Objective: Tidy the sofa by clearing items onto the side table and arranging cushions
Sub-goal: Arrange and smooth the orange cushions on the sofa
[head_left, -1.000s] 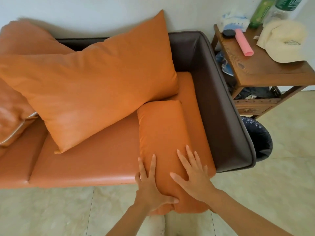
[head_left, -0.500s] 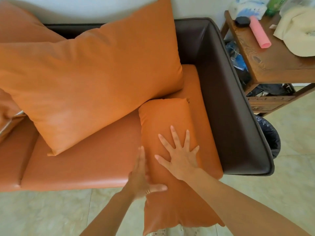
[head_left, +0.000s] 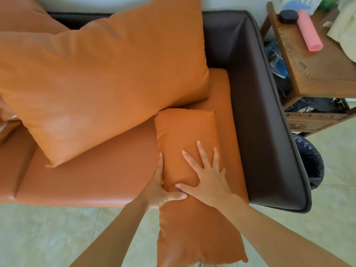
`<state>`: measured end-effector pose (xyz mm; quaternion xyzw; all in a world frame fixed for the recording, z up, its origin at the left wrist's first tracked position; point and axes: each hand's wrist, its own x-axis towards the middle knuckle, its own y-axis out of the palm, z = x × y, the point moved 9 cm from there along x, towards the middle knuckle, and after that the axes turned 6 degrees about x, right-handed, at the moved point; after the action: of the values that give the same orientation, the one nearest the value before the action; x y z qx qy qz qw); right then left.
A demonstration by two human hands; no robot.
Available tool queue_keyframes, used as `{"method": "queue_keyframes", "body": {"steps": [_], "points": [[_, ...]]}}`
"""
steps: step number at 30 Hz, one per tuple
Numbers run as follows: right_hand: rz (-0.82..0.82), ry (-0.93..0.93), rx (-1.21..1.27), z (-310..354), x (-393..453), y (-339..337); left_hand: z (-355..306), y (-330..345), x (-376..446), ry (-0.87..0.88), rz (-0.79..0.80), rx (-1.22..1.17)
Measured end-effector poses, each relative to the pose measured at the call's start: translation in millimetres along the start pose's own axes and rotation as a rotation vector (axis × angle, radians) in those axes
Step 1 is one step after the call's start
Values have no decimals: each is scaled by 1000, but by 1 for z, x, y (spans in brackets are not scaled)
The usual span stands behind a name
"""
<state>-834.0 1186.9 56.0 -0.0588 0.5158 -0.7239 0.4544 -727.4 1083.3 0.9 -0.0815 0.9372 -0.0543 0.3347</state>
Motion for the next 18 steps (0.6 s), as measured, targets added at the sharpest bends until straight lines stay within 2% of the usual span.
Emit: {"method": "queue_keyframes", "body": {"steps": [4,8,10,13,16,18], "points": [[-5,8,168,-31,-16,-19,-34,22,-12,56,-41,144],[-114,175,280,-57,-14,-50,-90,60,-13,149,-66,378],[-176,241,229,-66,-8,-71,-115,78,-10,205,-102,526],[-181,201,83,-74,-4,-91,-130,89,-3,232,-174,696],[-119,160,-23,-82,-7,-91,-126,80,7,166,-243,777],[-100,151,-49,-85,-8,-88,-122,74,15,90,-229,867]]}}
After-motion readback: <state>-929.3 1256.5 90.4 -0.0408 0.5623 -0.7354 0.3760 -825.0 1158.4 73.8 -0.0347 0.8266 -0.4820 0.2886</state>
